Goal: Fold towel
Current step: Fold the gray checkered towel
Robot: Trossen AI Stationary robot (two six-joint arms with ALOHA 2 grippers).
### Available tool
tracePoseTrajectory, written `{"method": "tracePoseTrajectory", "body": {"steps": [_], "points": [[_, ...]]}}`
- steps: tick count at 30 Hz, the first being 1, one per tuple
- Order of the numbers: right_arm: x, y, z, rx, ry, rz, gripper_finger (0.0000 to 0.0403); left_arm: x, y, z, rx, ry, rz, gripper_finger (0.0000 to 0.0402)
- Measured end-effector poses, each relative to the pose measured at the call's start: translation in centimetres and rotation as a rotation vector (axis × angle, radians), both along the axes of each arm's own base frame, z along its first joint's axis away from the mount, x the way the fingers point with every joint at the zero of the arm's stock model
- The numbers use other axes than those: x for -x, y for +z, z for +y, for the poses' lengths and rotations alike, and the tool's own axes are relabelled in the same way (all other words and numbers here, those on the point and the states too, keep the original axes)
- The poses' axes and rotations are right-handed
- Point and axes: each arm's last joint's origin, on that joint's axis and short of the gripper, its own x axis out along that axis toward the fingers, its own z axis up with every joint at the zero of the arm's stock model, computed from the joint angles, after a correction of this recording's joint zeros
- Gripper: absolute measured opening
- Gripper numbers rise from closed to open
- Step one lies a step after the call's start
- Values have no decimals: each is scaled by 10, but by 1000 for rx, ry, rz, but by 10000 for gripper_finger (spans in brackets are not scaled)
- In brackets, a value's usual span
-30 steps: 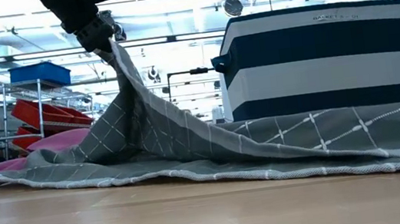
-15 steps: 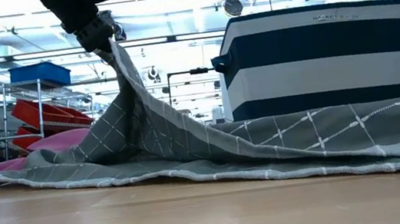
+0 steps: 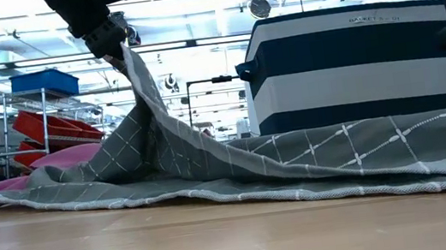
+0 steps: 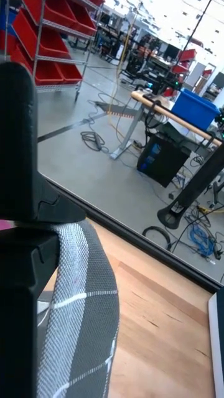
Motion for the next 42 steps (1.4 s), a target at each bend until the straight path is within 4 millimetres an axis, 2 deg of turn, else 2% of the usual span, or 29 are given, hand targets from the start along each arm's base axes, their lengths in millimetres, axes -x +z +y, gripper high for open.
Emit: {"method": "tracePoseTrajectory", "body": {"steps": [7, 15, 21, 34, 42], "points": [[8, 3, 2, -38, -21, 41, 250, 0, 0, 0, 0, 0, 0, 0], [23, 3, 7, 16, -36, 90, 210, 0, 0, 0, 7, -1, -3, 0], [22, 1, 8, 52, -39, 62, 188, 0, 0, 0, 7, -1, -4, 0], [17, -20, 13, 126, -21, 158, 170, 0, -1, 0, 25, -7, -4, 0], [16, -19, 12, 151, -24, 123, 111, 0, -1, 0, 25, -8, -4, 0]]}}
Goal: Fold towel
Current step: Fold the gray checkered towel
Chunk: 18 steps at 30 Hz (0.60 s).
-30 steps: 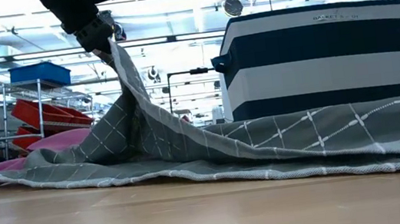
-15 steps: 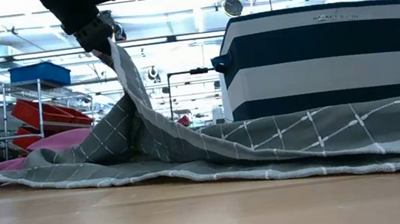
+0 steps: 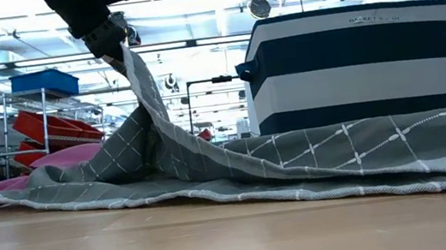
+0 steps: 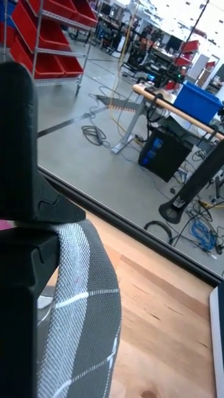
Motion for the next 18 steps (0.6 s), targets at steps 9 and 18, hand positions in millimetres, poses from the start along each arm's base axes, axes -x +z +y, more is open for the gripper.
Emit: {"method": "tracePoseTrajectory", "body": {"steps": [9, 18], "points": [[0, 6, -2, 2, 5, -51, 92, 0, 0, 0, 0, 0, 1, 0], [8, 8, -10, 80, -84, 5, 6, 0, 0, 0, -1, -1, 2, 0]]}}
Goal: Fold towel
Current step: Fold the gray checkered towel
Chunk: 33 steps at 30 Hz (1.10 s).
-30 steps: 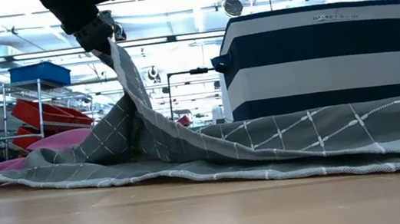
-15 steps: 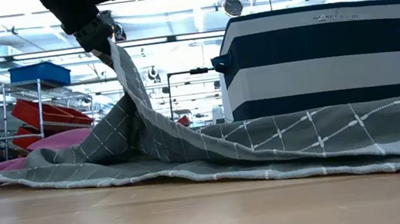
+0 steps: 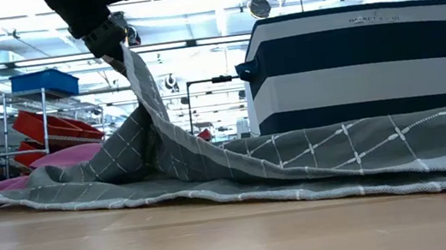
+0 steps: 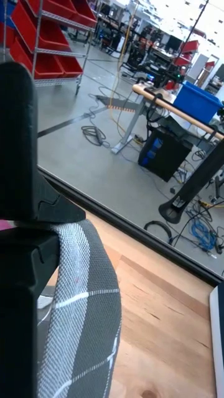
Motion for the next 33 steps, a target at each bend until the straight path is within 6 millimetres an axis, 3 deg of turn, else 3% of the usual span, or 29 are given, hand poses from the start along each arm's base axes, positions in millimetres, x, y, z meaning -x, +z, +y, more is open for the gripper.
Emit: {"method": "tracePoseTrajectory", "body": {"steps": [9, 15, 19, 26, 33], "points": [[10, 5, -11, 139, -154, 30, 1, 0, 0, 0, 0, 0, 0, 0], [5, 1, 1, 39, -102, -49, 9, 0, 0, 0, 0, 0, 0, 0], [5, 0, 13, -22, -43, -118, 32, 0, 0, 0, 1, 0, 0, 0], [20, 1, 18, 11, -72, -119, 91, 0, 0, 0, -1, -2, 4, 0], [18, 0, 22, 7, 1, -186, 146, 0, 0, 0, 0, -2, 3, 0]]}}
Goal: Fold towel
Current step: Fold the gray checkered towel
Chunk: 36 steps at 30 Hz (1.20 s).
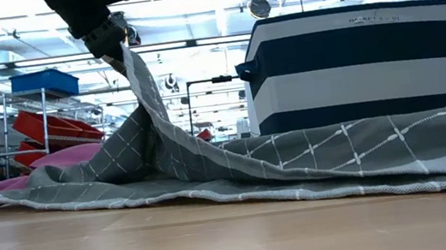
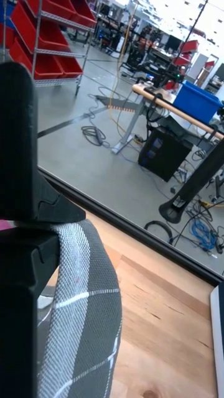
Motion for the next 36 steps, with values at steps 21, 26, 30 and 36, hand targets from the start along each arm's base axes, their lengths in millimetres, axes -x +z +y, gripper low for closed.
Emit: {"method": "tracePoseTrajectory", "body": {"steps": [21, 26, 30, 36], "points": [[-14, -12, 8, 30, 140, -33, 114, 0, 0, 0, 2, -1, 0, 0], [-16, -17, 9, 34, 164, 10, 100, 0, 0, 0, 2, -1, 0, 0], [-16, -18, 9, 35, 164, 17, 68, 0, 0, 0, 2, -1, 0, 0], [-15, -18, 8, 59, 167, 18, 6, 0, 0, 0, 2, -1, 0, 0]]}}
